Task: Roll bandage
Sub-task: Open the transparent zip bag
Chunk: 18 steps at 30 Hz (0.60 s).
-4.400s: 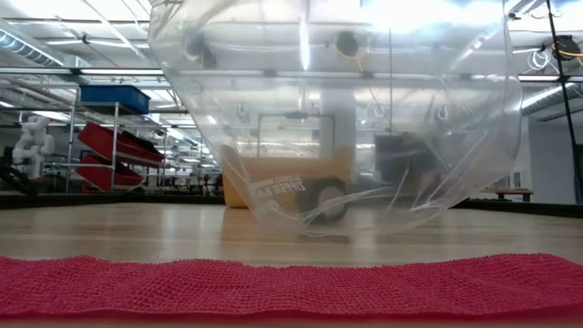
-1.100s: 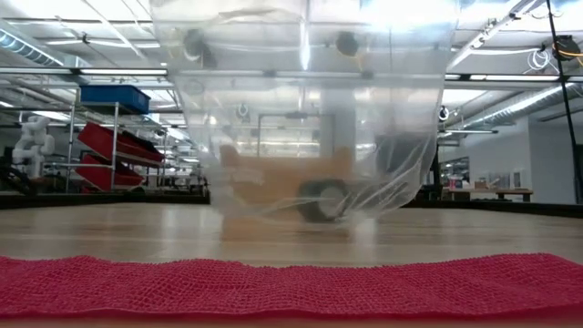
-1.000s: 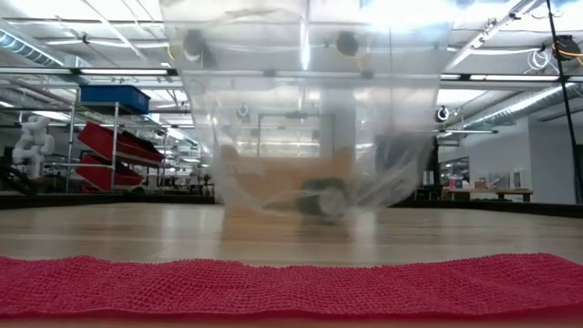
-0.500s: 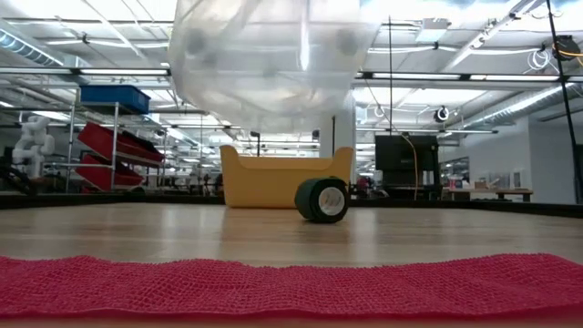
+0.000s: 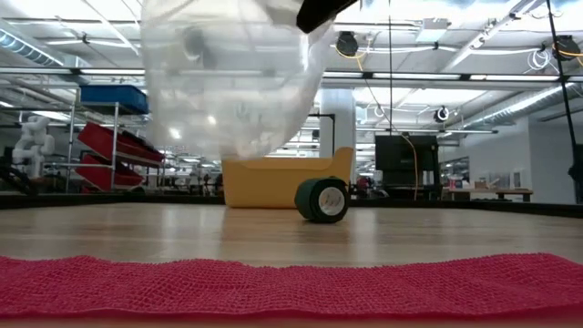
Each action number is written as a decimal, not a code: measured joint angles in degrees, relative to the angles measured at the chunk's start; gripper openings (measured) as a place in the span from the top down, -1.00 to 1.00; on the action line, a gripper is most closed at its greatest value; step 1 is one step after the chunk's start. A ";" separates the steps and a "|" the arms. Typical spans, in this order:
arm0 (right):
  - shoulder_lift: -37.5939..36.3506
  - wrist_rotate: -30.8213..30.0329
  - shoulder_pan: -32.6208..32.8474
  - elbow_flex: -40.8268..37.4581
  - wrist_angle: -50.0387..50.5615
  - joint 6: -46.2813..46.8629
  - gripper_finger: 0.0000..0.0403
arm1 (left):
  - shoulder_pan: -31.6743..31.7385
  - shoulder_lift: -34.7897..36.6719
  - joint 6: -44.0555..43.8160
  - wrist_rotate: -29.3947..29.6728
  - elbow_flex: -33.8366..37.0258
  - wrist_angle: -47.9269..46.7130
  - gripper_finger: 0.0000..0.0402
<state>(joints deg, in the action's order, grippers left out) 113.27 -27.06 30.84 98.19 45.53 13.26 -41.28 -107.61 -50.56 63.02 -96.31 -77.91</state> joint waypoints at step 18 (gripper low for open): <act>0.31 -10.15 6.35 -2.55 -1.55 9.55 0.41 | -0.26 -3.42 -4.69 -2.45 0.11 -0.92 0.98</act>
<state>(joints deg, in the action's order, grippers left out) 113.58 -37.22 37.19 95.65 43.98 22.80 -41.54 -111.03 -55.25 60.57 -96.20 -78.83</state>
